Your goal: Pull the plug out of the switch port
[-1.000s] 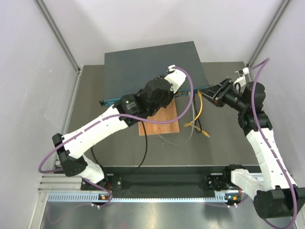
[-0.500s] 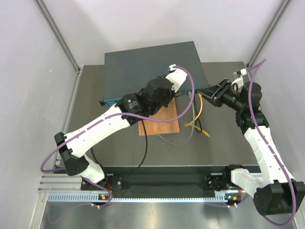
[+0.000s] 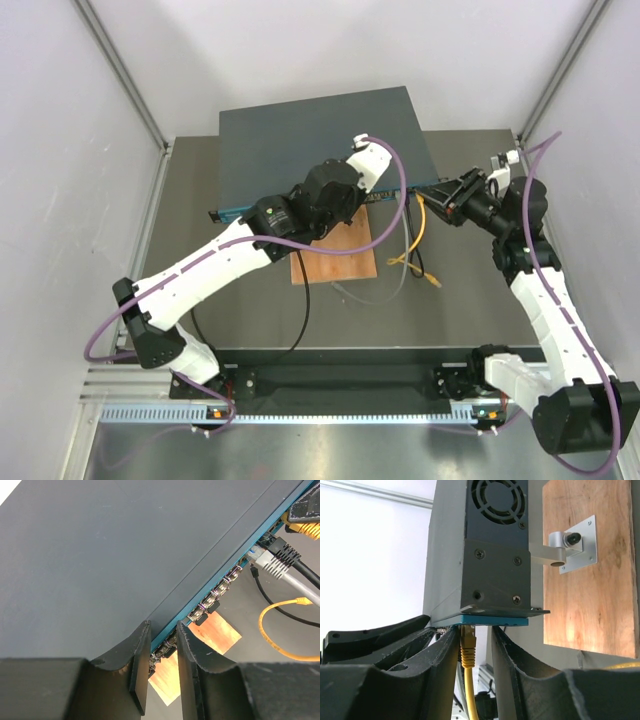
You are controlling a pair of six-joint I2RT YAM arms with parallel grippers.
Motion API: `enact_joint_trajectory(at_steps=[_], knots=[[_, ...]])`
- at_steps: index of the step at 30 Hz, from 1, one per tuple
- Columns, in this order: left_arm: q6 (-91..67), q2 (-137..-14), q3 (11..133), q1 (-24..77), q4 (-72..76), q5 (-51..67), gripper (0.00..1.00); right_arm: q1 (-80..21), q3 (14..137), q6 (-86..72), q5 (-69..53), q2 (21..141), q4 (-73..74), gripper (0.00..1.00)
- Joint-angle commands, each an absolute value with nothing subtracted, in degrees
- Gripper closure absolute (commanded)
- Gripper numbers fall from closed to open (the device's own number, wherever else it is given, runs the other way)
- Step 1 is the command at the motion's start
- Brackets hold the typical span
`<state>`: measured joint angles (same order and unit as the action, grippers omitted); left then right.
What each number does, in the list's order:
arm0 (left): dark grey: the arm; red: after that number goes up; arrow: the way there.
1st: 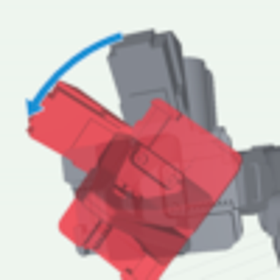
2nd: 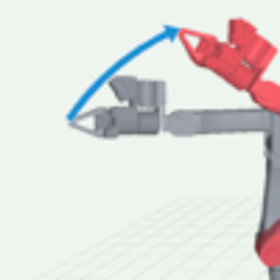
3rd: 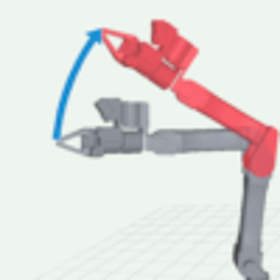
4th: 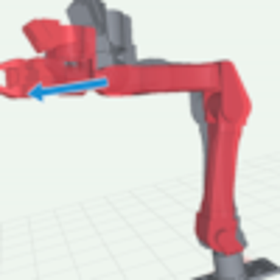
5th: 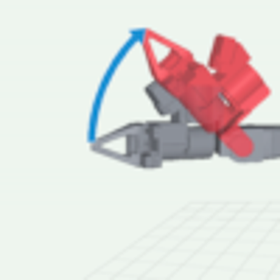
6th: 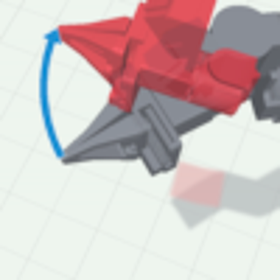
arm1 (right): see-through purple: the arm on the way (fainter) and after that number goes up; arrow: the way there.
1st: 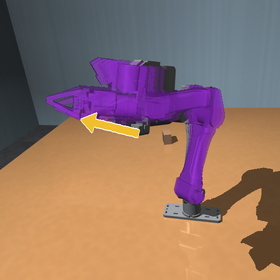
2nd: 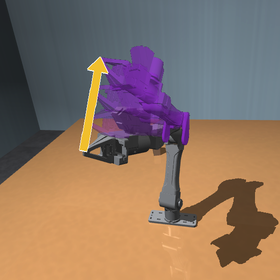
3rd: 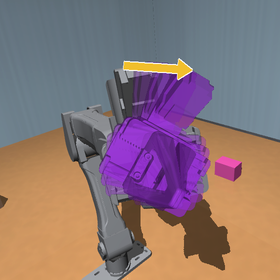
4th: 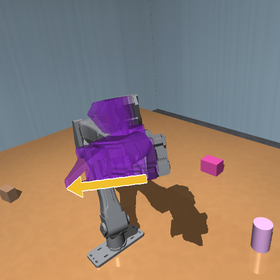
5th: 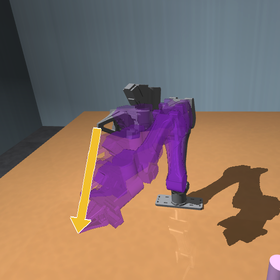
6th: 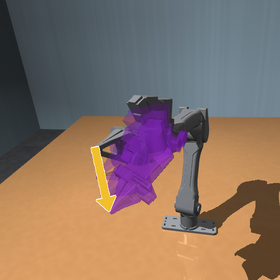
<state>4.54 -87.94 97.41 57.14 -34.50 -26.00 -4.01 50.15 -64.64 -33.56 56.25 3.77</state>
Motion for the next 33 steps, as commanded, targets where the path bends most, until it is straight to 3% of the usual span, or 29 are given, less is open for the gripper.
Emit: enact_joint_trajectory(at_steps=[1, 12, 26, 33], knots=[[3.60, -87.19, 97.47, 55.99, -32.87, -26.10, 0.69, -3.96, 49.40, -67.76, -30.24, 54.67, 0.44, 0.67], [2.81, -86.92, 96.33, 55.99, -32.70, -25.23, 0.73, -3.95, 49.83, -70.66, -28.65, 54.93, 0.70, 0.62], [2.72, -86.92, 95.89, 55.99, -32.26, -24.61, 0.75, -5.01, 49.57, -72.77, -26.81, 55.72, 1.40, 0.77], [2.81, -86.66, 95.71, 55.99, -32.34, -24.70, 0.76, -5.89, 51.06, -68.30, -26.10, 55.64, 3.51, 0.76]])
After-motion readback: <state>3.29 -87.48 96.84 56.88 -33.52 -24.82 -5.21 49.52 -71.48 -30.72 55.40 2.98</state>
